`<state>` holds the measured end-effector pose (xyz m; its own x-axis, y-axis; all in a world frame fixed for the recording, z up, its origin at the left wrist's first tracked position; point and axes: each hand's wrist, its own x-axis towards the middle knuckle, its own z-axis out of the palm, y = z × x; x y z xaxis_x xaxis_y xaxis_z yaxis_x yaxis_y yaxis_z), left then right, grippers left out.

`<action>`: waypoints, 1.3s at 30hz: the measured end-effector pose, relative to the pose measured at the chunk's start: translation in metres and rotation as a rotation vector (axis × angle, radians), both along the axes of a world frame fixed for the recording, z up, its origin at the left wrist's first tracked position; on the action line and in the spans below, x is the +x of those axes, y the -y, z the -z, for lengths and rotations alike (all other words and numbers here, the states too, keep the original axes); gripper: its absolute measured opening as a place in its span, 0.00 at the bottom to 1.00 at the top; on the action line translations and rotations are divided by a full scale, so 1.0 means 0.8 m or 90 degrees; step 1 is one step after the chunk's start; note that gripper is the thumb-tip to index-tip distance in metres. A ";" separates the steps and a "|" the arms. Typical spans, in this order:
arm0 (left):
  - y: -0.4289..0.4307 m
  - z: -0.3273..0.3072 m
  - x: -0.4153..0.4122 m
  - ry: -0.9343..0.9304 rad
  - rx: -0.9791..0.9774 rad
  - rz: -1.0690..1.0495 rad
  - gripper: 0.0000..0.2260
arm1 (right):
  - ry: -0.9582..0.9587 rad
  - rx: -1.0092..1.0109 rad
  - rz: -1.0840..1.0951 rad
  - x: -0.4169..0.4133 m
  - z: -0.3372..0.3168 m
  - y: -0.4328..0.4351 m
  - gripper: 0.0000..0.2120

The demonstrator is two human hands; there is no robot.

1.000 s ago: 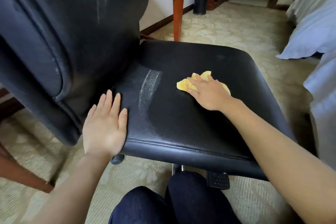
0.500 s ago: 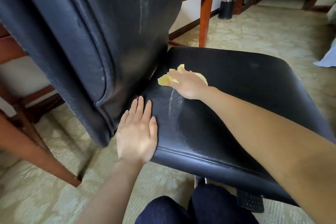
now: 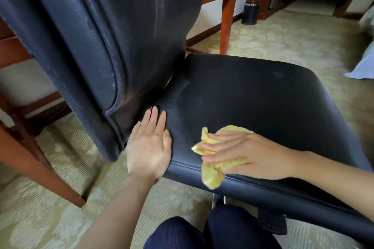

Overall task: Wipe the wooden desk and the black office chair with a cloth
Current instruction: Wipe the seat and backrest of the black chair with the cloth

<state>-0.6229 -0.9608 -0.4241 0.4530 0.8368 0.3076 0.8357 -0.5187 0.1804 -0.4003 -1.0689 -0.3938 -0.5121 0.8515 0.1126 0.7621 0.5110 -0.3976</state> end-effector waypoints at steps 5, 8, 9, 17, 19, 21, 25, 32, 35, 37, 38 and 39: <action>-0.002 0.001 -0.001 -0.015 0.008 -0.007 0.28 | -0.024 -0.070 0.160 0.049 -0.010 -0.008 0.19; -0.001 0.000 0.000 -0.019 0.016 -0.001 0.32 | -0.021 -0.088 0.256 0.069 -0.018 -0.035 0.20; 0.000 0.000 0.001 -0.019 0.017 0.001 0.33 | -0.001 -0.083 0.281 0.072 -0.018 -0.047 0.19; 0.003 -0.001 0.001 -0.006 0.037 -0.014 0.27 | 0.149 0.017 0.475 0.042 -0.003 -0.188 0.20; 0.003 -0.001 0.002 0.010 0.048 -0.012 0.26 | 0.128 0.019 0.503 0.035 -0.003 -0.218 0.19; 0.003 0.001 0.002 0.028 0.057 -0.010 0.24 | 0.112 0.026 0.537 0.027 0.000 -0.245 0.18; 0.002 0.004 0.003 0.048 0.071 -0.010 0.24 | 0.139 0.046 0.602 0.006 0.003 -0.282 0.14; 0.000 0.006 0.002 0.044 0.084 -0.017 0.24 | 0.159 0.083 0.431 -0.009 0.004 -0.288 0.17; 0.000 0.006 0.003 0.057 0.085 -0.017 0.24 | 0.104 0.087 0.300 -0.015 -0.001 -0.267 0.17; -0.001 0.006 0.002 0.065 0.080 -0.018 0.25 | 0.073 0.056 0.262 -0.022 -0.001 -0.251 0.16; -0.001 0.006 0.002 0.066 0.077 -0.019 0.25 | 0.077 0.041 0.253 -0.025 0.000 -0.242 0.17; -0.002 0.007 0.002 0.067 0.071 -0.020 0.26 | 0.083 0.036 0.242 -0.027 0.001 -0.233 0.17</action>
